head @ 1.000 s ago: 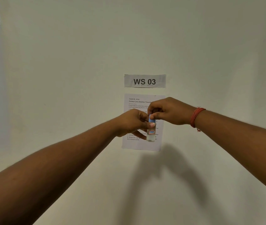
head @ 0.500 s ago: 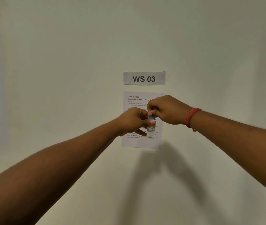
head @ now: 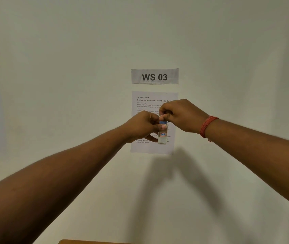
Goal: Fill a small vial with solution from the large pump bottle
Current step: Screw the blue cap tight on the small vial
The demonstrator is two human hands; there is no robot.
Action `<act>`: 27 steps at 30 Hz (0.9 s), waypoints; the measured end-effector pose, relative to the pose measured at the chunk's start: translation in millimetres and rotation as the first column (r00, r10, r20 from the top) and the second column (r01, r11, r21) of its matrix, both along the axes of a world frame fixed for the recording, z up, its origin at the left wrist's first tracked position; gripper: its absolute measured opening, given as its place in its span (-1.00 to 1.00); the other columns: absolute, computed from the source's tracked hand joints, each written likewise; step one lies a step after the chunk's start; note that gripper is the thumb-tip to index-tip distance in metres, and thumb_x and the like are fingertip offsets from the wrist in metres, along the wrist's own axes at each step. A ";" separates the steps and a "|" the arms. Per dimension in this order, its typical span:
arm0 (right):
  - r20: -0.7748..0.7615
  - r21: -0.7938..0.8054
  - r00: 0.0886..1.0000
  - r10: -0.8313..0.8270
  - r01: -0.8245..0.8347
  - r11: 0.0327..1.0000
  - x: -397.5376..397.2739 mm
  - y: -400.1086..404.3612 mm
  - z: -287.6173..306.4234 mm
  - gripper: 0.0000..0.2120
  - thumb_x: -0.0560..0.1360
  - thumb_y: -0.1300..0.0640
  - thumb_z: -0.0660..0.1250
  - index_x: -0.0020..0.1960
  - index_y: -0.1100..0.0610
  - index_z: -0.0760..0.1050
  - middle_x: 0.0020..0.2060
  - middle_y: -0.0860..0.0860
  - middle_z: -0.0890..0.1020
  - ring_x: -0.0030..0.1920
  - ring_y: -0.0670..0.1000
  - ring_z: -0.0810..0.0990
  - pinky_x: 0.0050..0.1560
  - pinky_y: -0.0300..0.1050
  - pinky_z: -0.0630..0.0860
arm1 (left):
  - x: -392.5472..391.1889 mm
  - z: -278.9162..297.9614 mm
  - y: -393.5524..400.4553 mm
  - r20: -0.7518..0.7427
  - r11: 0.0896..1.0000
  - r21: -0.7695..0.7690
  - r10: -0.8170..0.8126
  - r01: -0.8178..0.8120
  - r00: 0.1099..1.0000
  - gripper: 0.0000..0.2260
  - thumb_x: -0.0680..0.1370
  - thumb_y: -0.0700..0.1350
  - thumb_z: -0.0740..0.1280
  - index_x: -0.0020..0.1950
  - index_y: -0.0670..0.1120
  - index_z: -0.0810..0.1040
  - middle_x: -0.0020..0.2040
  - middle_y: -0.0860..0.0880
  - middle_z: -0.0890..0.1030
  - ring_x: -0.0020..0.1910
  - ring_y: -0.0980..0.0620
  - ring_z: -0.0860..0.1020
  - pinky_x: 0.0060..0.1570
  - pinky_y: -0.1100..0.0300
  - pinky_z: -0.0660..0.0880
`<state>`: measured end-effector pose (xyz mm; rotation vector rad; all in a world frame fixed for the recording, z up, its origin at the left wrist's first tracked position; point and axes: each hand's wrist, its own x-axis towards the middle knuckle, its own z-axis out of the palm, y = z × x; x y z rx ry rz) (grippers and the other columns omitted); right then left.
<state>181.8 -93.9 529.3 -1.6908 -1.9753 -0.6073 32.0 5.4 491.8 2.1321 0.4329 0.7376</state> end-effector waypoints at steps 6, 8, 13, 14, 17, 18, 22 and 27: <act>-0.100 -0.028 0.994 0.040 -0.043 0.999 5.8 -1.5 -26.3 -0.86 0.56 0.02 0.31 0.02 0.05 0.58 -0.18 -0.09 0.58 -0.18 -0.14 0.50 -0.21 -0.30 0.36 | -1.4 -21.0 1.2 -0.038 1.000 -0.011 -0.003 0.003 0.999 -0.80 0.60 -0.18 0.41 0.17 -0.25 0.64 0.09 -0.19 0.71 0.05 -0.06 0.71 0.00 -0.02 0.69; -0.130 -0.036 0.990 0.045 -0.050 0.998 6.0 -2.9 -42.9 -0.85 0.57 0.00 0.31 0.02 0.05 0.58 -0.20 -0.12 0.56 -0.19 -0.17 0.49 -0.22 -0.33 0.34 | -2.5 -35.4 -0.1 -0.042 1.000 -0.012 0.005 -0.005 0.999 -0.80 0.60 -0.18 0.41 0.18 -0.25 0.65 0.08 -0.19 0.71 0.06 -0.06 0.71 0.03 -0.04 0.68; -0.308 -0.034 0.948 0.084 -0.099 0.994 3.7 -6.4 -107.6 -0.89 0.57 0.05 0.31 -0.02 0.05 0.59 -0.21 -0.08 0.60 -0.20 -0.12 0.52 -0.19 -0.26 0.39 | -6.3 -89.3 -7.7 -0.073 0.999 -0.037 0.027 -0.030 0.997 -0.81 0.60 -0.17 0.42 0.15 -0.24 0.65 0.08 -0.23 0.69 0.09 -0.11 0.69 0.04 -0.02 0.68; -0.333 -0.035 0.939 0.088 -0.106 0.994 2.4 -7.1 -123.8 -0.89 0.57 0.06 0.31 -0.03 0.06 0.59 -0.21 -0.07 0.60 -0.21 -0.13 0.51 -0.19 -0.25 0.39 | -7.1 -102.2 -10.0 -0.089 0.998 -0.041 0.038 -0.041 0.995 -0.81 0.60 -0.16 0.42 0.15 -0.24 0.65 0.08 -0.23 0.69 0.09 -0.12 0.69 0.04 -0.03 0.68; -0.414 -0.040 0.906 0.092 -0.119 0.992 -0.8 -9.1 -178.9 -0.89 0.56 0.09 0.33 0.00 0.11 0.59 -0.14 -0.03 0.61 -0.16 -0.07 0.50 -0.12 -0.23 0.42 | -10.7 -147.1 -18.0 -0.137 0.994 -0.079 0.059 -0.071 0.989 -0.80 0.60 -0.18 0.42 0.18 -0.24 0.64 0.09 -0.24 0.68 0.09 -0.13 0.68 0.05 -0.02 0.68; -0.433 -0.045 0.897 0.089 -0.120 0.992 -2.9 -11.7 -197.0 -0.88 0.56 0.10 0.33 0.01 0.12 0.59 -0.11 -0.02 0.61 -0.14 -0.05 0.51 -0.10 -0.22 0.43 | -13.2 -162.4 -21.8 -0.155 0.993 -0.082 0.067 -0.080 0.986 -0.79 0.60 -0.18 0.41 0.19 -0.25 0.64 0.09 -0.24 0.68 0.09 -0.13 0.68 0.05 -0.01 0.68; -0.493 -0.090 0.866 0.086 -0.149 0.985 -13.5 -22.7 -270.2 -0.86 0.58 0.17 0.31 0.05 0.20 0.58 -0.09 0.04 0.62 -0.11 0.00 0.53 -0.06 -0.16 0.49 | -22.9 -229.5 -36.9 -0.233 0.988 -0.118 0.071 -0.101 0.970 -0.78 0.60 -0.19 0.40 0.22 -0.23 0.64 0.08 -0.22 0.69 0.07 -0.11 0.69 0.06 0.01 0.67; -0.539 -0.144 0.841 0.042 -0.141 0.979 -29.3 -46.8 -355.3 -0.82 0.55 0.14 0.35 0.08 0.23 0.58 -0.07 0.08 0.62 -0.10 -0.02 0.54 -0.06 -0.27 0.47 | -38.0 -310.6 -65.1 -0.293 0.984 -0.129 0.082 -0.124 0.953 -0.80 0.59 -0.16 0.43 0.19 -0.19 0.66 -0.01 -0.20 0.70 -0.05 -0.07 0.69 -0.02 0.12 0.67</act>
